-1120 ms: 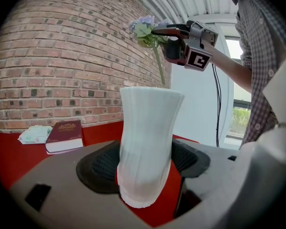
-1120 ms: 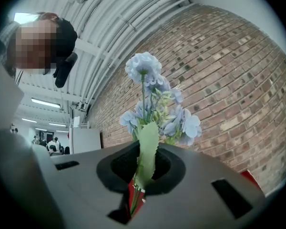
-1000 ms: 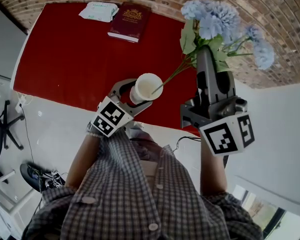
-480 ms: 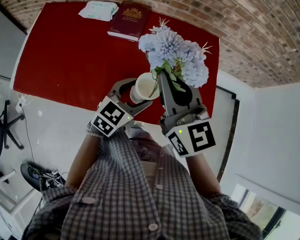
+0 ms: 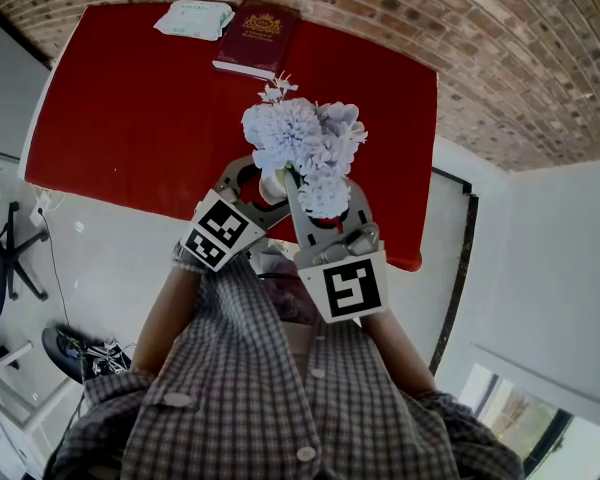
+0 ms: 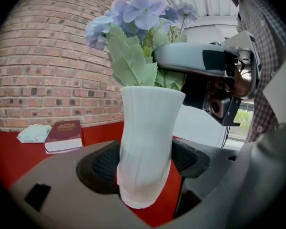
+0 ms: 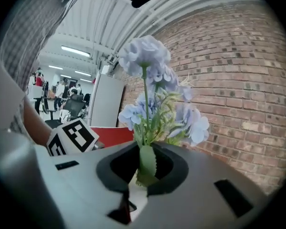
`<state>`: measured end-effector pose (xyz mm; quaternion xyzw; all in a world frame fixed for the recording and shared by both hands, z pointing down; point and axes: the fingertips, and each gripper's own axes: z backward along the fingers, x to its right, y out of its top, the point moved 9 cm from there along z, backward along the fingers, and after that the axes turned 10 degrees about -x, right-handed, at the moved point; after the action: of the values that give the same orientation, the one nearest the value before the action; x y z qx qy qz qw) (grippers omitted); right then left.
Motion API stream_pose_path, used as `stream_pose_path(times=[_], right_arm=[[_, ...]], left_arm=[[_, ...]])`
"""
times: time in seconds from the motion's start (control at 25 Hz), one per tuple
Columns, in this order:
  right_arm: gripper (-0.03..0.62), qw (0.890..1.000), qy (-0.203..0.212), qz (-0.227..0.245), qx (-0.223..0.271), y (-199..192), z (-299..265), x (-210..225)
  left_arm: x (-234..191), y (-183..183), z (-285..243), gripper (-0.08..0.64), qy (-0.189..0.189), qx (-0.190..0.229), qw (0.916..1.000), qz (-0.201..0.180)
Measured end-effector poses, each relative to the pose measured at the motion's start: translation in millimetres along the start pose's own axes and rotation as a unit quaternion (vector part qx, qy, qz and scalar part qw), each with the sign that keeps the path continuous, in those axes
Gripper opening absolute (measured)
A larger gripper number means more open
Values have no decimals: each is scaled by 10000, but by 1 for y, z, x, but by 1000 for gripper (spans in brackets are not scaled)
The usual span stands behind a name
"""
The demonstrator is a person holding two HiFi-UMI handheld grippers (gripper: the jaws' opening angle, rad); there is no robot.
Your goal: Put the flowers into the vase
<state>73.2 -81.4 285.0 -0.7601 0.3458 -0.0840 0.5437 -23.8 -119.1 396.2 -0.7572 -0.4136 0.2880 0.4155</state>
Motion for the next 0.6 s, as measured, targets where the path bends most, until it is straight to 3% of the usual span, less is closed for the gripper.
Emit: stream_pose_path(times=[0.16, 0.44, 0.6], right_arm=[[43, 9997, -57, 107, -189, -4, -1, -5], [161, 9992, -13, 232, -338, -8, 4, -11], [196, 9990, -31, 248, -373, -10, 8, -14]], left_arm=[[1, -1, 0, 344, 7, 6, 10000, -11], [2, 0, 0, 344, -3, 8, 10000, -17], [2, 0, -1, 344, -10, 1, 10000, -26]])
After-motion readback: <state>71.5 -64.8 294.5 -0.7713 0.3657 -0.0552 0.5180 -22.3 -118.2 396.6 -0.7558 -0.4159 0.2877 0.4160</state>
